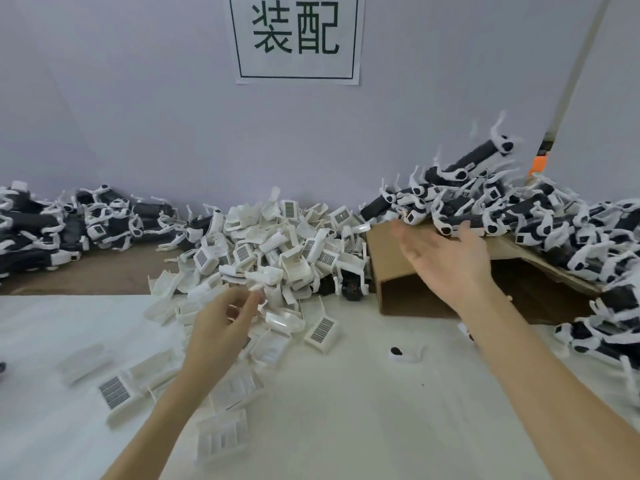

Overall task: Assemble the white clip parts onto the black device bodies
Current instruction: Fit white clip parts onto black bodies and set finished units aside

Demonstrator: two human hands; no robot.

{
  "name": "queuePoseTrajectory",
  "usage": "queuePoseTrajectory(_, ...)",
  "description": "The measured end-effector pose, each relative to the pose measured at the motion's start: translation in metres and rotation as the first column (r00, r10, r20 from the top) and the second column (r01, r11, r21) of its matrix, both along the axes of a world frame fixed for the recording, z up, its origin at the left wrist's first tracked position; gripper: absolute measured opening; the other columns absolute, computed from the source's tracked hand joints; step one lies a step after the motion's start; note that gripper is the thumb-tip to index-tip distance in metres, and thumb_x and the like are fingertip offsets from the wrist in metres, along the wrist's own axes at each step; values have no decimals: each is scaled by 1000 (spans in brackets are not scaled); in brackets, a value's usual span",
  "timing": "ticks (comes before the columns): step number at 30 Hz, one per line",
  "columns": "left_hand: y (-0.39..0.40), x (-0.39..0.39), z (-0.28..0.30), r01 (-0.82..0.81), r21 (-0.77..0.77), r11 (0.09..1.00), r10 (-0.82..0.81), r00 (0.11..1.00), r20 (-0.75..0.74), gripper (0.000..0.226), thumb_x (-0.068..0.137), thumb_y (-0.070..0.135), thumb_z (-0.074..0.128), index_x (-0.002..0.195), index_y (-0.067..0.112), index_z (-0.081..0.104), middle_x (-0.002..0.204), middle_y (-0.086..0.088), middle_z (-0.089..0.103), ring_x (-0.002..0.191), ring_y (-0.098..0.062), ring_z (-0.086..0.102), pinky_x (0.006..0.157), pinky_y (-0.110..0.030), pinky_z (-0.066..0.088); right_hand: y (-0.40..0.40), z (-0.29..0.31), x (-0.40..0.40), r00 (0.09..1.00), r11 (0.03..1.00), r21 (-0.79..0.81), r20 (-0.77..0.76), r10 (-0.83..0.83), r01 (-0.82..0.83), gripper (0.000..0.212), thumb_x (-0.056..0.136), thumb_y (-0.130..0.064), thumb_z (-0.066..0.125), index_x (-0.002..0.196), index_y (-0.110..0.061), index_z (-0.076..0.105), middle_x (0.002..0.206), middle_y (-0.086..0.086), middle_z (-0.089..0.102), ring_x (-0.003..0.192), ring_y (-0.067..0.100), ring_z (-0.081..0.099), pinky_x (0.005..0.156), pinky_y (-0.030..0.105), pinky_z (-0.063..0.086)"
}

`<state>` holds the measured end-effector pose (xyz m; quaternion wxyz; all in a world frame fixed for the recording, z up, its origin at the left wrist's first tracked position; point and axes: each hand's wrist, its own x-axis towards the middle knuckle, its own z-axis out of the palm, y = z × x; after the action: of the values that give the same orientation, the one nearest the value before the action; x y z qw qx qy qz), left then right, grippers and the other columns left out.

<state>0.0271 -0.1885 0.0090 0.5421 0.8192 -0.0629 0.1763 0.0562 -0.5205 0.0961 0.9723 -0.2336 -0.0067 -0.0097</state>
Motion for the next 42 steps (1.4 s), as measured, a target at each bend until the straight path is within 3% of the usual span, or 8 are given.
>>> queuePoseTrajectory(9,2,11,-28,-68,537,841,-13,989,145,20,105,23,64,88,13,70,87,5,65,83,-14,54,74,-24,41,92,-104,-27,955,891,-351,-168,244,-289,45,92,-32,62,125,-3,72,103,11,76,76,21,73,65,30,62)
queuePoseTrajectory(17,36,22,-2,-337,313,888,265,931,251,29,109,36,56,97,14,71,97,3,61,98,-16,52,88,-28,42,103,-126,-24,916,863,-305,-132,380,-402,42,93,-38,59,113,-6,80,98,14,73,76,24,73,63,31,63)
queuePoseTrajectory(20,94,34,12,-537,606,587,540,817,202,41,109,48,49,117,12,66,123,-11,55,120,-33,47,102,-49,43,106,-125,-21,913,852,-327,-128,388,-408,41,91,-37,59,108,-7,81,95,13,73,74,24,72,62,31,63)
queuePoseTrajectory(23,161,34,17,-321,924,207,817,576,17,56,107,55,41,143,13,51,153,-20,36,140,-46,34,106,-75,34,109,-124,-22,914,851,-334,-129,384,-404,43,92,-37,58,114,-5,76,93,13,73,72,23,71,60,31,62)
queuePoseTrajectory(27,219,20,5,-90,985,148,939,325,-111,57,106,43,46,151,8,47,156,-21,27,138,-55,37,100,-74,46,111,-123,-23,906,841,-337,-139,401,-424,46,92,-39,58,118,-5,73,91,12,72,70,22,69,60,30,61)
queuePoseTrajectory(31,242,22,-10,-68,996,61,904,427,-26,45,103,24,60,144,6,54,148,-19,30,130,-51,43,96,-62,54,112,-123,-24,910,842,-346,-140,390,-414,46,91,-39,60,118,-5,74,92,12,71,72,23,67,62,31,60)
queuePoseTrajectory(37,220,45,-8,-321,799,508,392,913,117,21,103,10,65,118,-4,65,127,-22,47,108,-40,55,96,-54,51,111,-120,-27,917,858,-326,-164,364,-398,46,91,-38,63,119,-4,75,92,12,71,73,23,67,63,30,58)
queuePoseTrajectory(42,120,66,16,-236,573,785,86,957,276,25,104,21,66,123,5,67,129,-5,48,98,-16,60,95,-20,50,110,-119,-30,916,860,-319,-174,361,-399,46,89,-37,65,119,-4,75,93,12,70,74,23,67,65,30,57)
